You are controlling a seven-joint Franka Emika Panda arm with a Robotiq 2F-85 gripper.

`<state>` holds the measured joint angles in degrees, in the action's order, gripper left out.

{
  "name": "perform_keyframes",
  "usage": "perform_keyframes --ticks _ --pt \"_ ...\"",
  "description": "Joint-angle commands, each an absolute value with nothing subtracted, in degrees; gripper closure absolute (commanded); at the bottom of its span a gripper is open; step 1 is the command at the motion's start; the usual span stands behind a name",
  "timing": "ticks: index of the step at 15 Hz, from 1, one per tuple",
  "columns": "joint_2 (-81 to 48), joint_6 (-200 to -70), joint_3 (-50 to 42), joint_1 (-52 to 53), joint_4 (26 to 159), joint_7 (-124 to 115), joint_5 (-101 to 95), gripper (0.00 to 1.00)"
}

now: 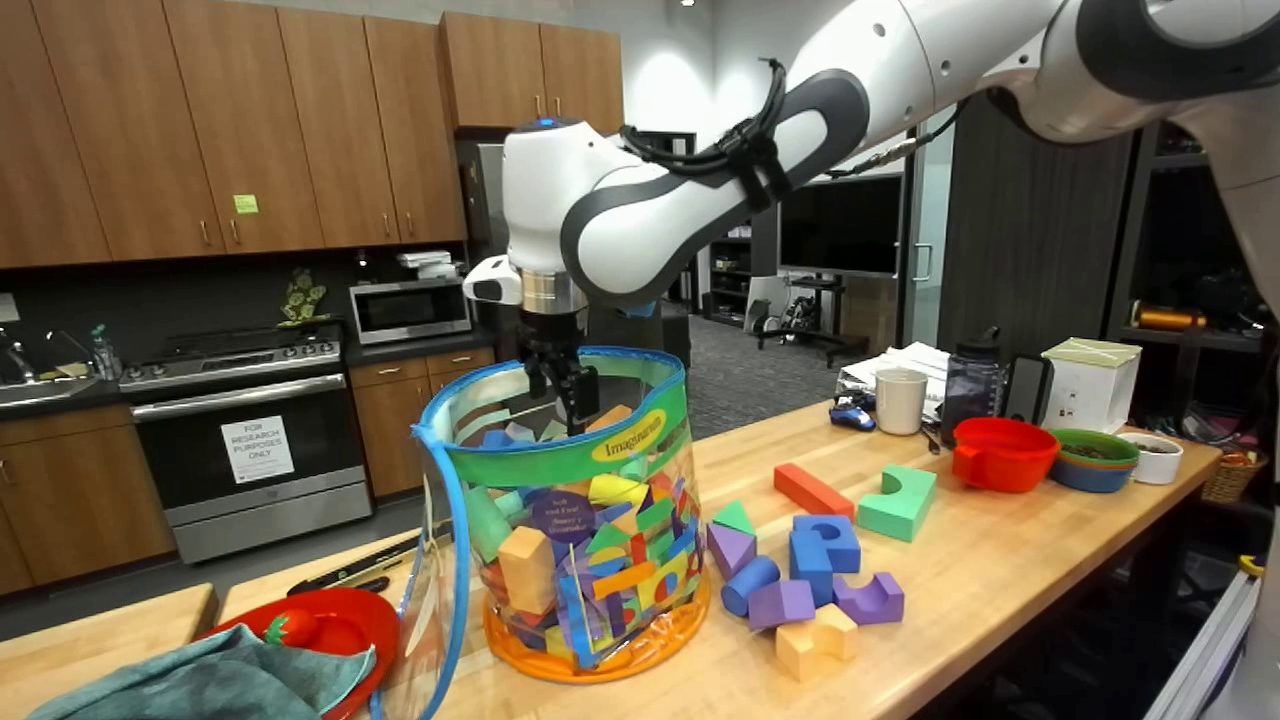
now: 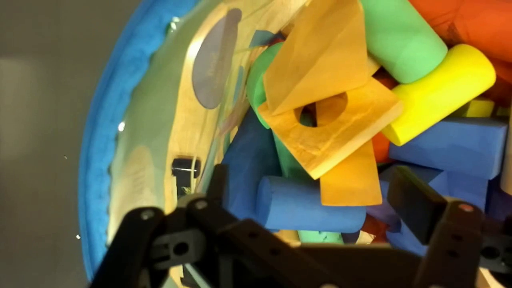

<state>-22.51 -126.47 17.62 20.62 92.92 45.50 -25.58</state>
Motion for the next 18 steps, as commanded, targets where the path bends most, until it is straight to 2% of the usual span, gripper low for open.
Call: perform_keyframes --ticks 1,10,18 --pt "-20.9 -125.5 17.0 20.9 94.4 45.7 -25.9 0.0" --pt "-22.6 -125.8 17.3 21.0 93.5 45.2 -25.1 0.0" --pt "-22.7 -127.2 15.1 22.5 97.4 41.7 -33.4 0.0"
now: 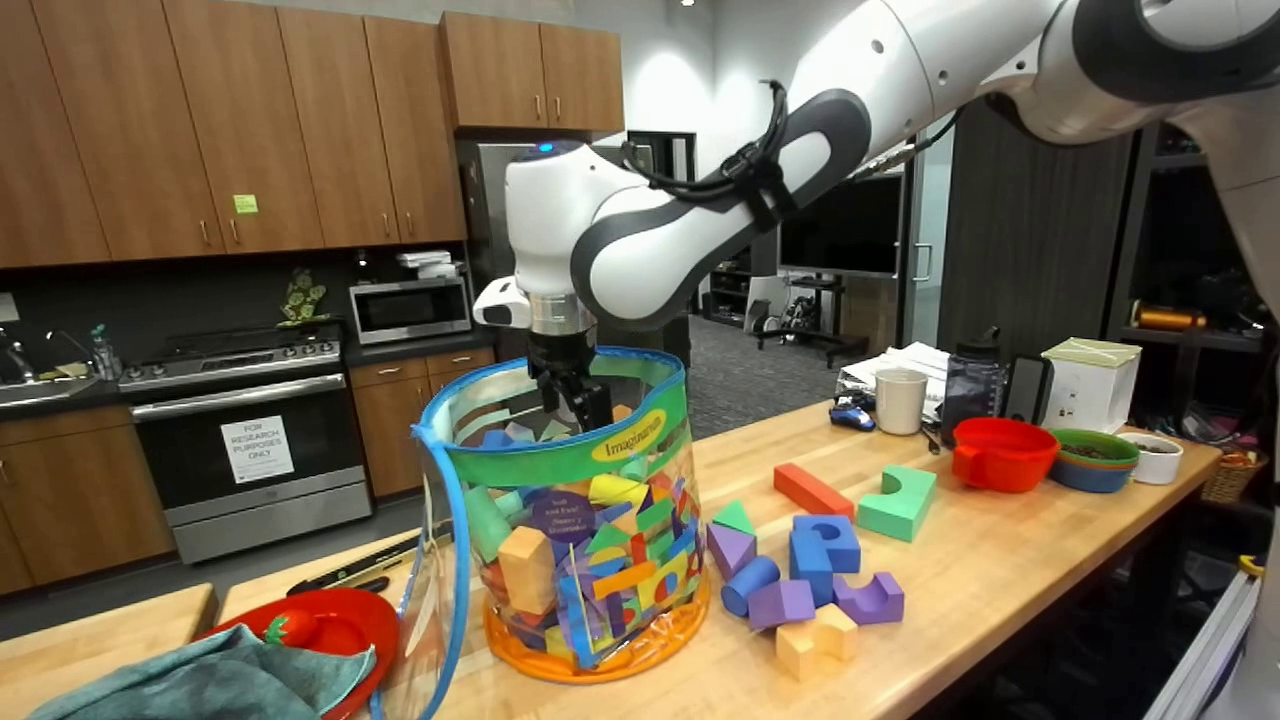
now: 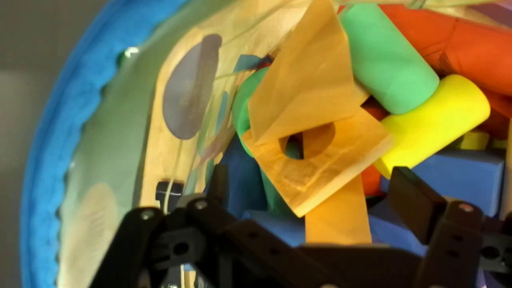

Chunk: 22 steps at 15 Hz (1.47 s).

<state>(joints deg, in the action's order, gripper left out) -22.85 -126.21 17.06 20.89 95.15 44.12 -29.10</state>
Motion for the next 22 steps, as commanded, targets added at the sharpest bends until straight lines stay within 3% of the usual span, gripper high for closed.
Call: perform_keyframes --ticks 1,6,8,11,15,17,22 --pt "-22.9 -127.0 15.0 22.6 98.0 41.1 -34.5 0.0" --pt "-24.4 -126.8 15.1 22.8 99.5 37.9 -38.1 0.0" --pt "-24.6 -126.9 15.2 22.8 99.4 37.3 -39.0 0.26" --pt "-24.6 -127.1 15.2 22.8 99.0 37.3 -40.0 0.44" --pt "-24.7 -127.5 15.1 22.6 98.6 37.2 -42.1 0.74" --pt "-24.6 -127.8 15.2 22.4 98.6 37.2 -42.6 0.85" --pt "-24.2 -127.7 15.6 21.9 98.4 38.0 -42.3 0.93"
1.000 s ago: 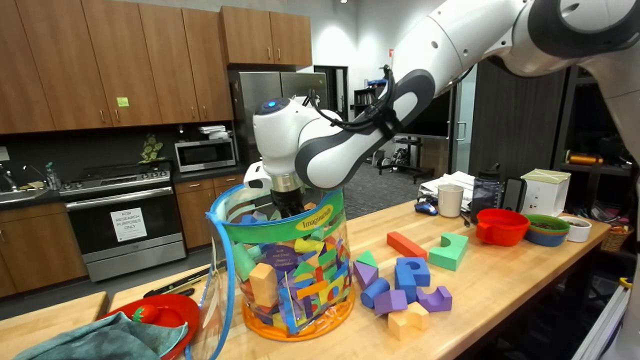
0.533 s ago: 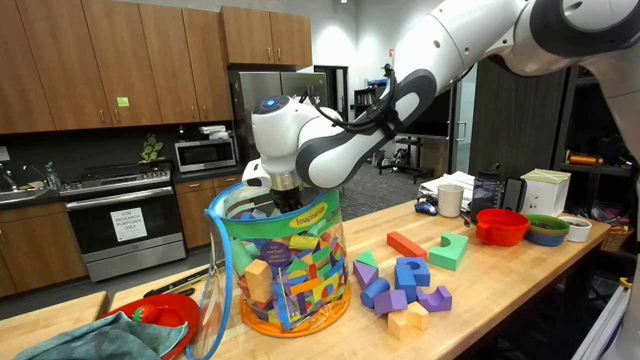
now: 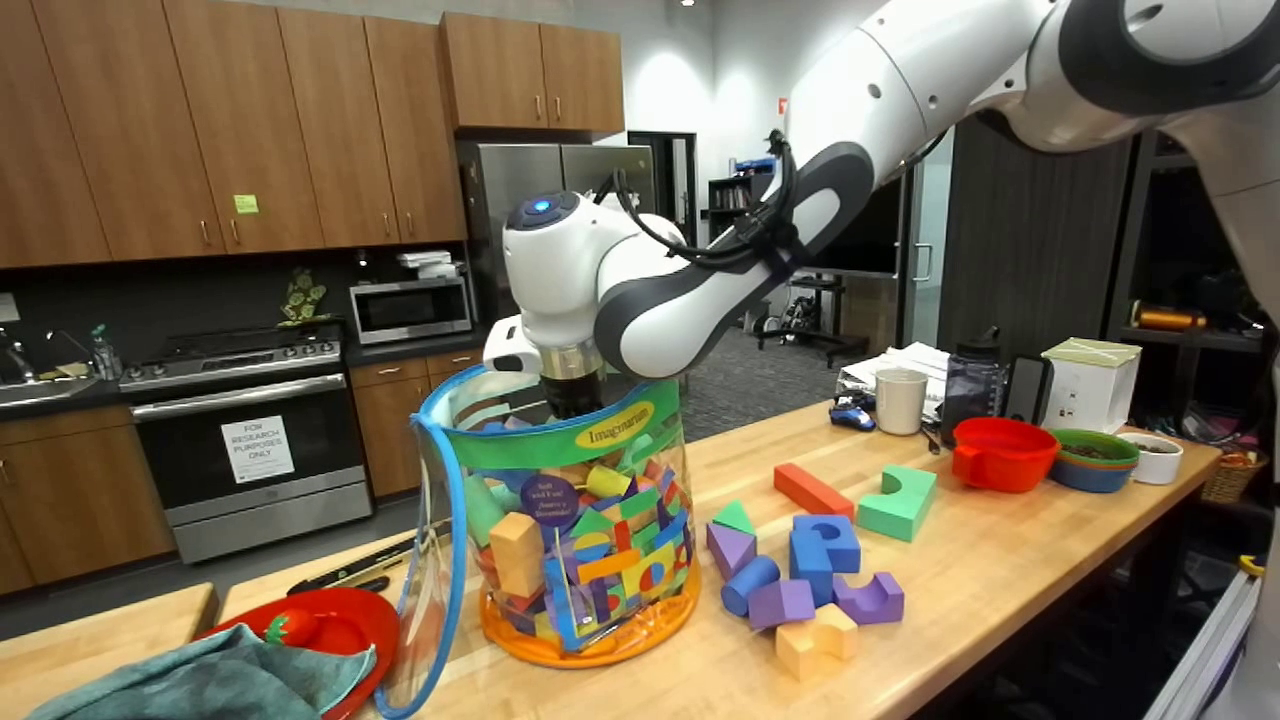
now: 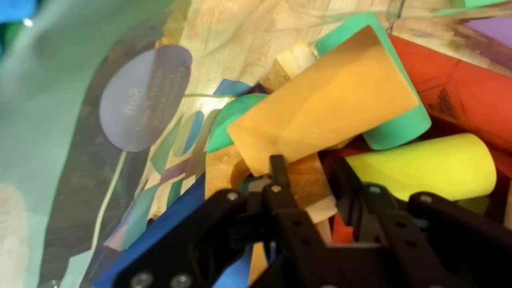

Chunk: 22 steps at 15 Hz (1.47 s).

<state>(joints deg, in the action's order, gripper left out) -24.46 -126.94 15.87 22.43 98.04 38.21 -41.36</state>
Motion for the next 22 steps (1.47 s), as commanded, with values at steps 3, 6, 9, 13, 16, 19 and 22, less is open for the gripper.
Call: perform_keyframes --ticks 3,6,9,13,16,19,22 --pt "-23.9 -127.8 15.5 21.6 97.9 38.7 -42.4 0.94" --pt "-23.4 -128.0 15.5 21.1 96.7 39.7 -42.2 0.96" --pt "-22.7 -128.4 15.2 20.5 94.9 41.7 -42.4 1.0" --pt "-22.1 -128.8 14.7 19.9 92.4 43.7 -42.6 0.99" --pt "-22.0 -128.9 14.3 19.8 90.9 45.1 -42.9 0.99" --pt "-21.9 -129.2 13.7 19.8 89.7 45.8 -43.4 1.0" --pt "-21.8 -129.4 13.4 19.7 89.0 45.9 -44.3 1.0"
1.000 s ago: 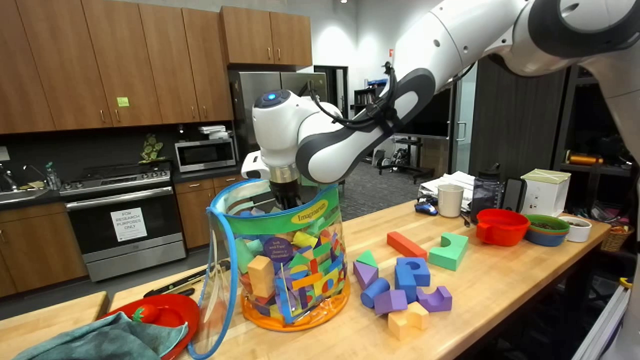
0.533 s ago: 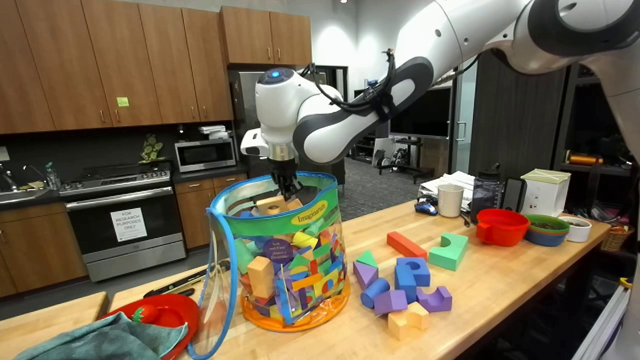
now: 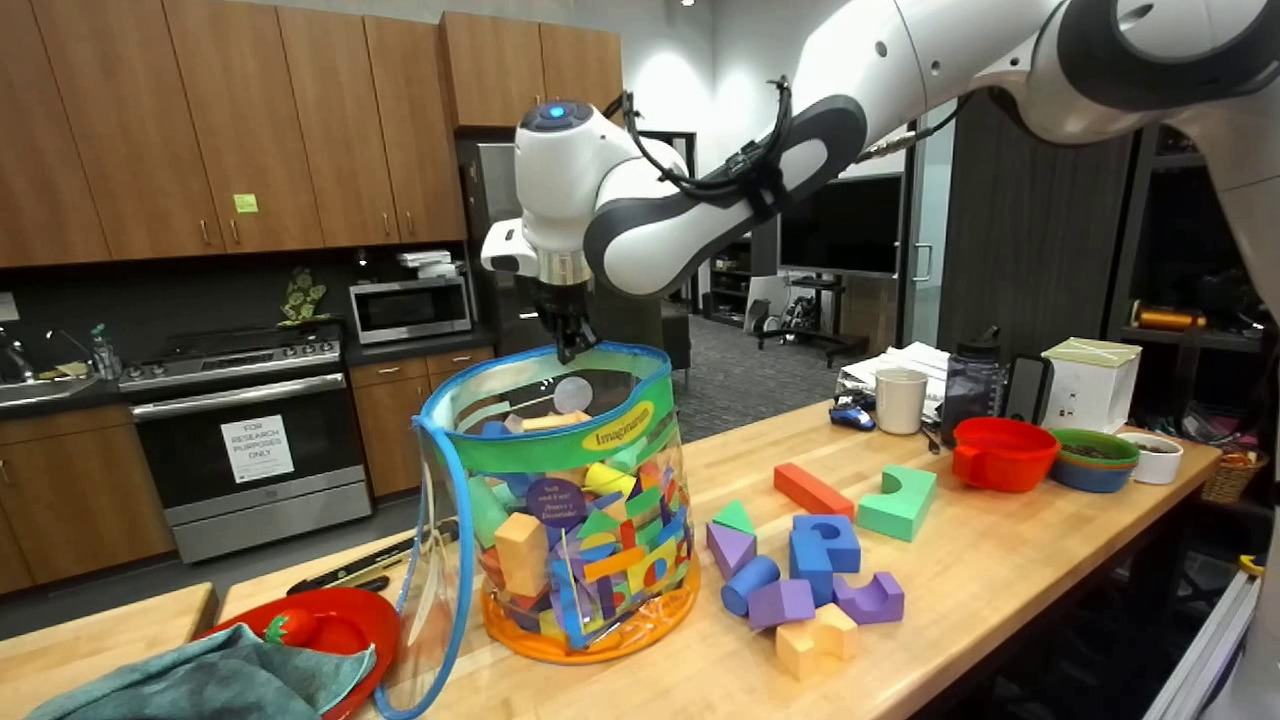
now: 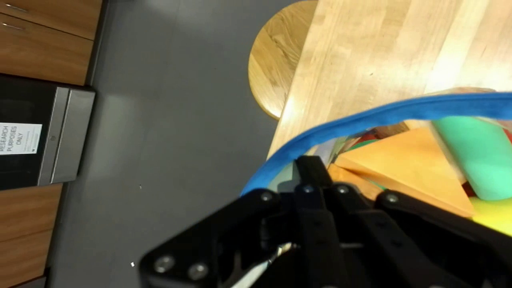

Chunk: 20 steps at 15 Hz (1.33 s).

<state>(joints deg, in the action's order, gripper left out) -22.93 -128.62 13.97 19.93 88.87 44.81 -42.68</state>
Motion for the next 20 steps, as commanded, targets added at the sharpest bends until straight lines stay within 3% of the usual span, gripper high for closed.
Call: perform_keyframes --ticks 1,3,4,6,7,10,14,15,17,20 --pt "-21.8 -129.4 13.5 19.6 89.1 45.8 -43.9 1.0" --pt "-22.0 -129.0 14.5 19.0 89.7 46.1 -40.8 1.0" --pt "-22.1 -128.8 14.9 18.8 90.3 46.0 -38.8 0.76" --pt "-23.1 -128.4 14.0 20.1 89.0 44.9 -39.2 0.68" --pt "-23.3 -128.5 14.0 20.1 89.2 44.8 -38.9 0.88" --pt "-23.4 -128.4 14.0 20.3 89.1 44.8 -38.9 0.69" --pt "-23.4 -128.4 14.0 20.3 89.0 44.8 -38.9 0.68" --pt "-23.4 -128.4 14.0 20.3 89.0 44.8 -38.9 0.43" --pt "-24.4 -127.5 14.2 20.7 87.9 44.5 -38.5 0.37" --pt "-26.9 -125.2 14.7 22.0 85.8 43.9 -36.9 0.18"
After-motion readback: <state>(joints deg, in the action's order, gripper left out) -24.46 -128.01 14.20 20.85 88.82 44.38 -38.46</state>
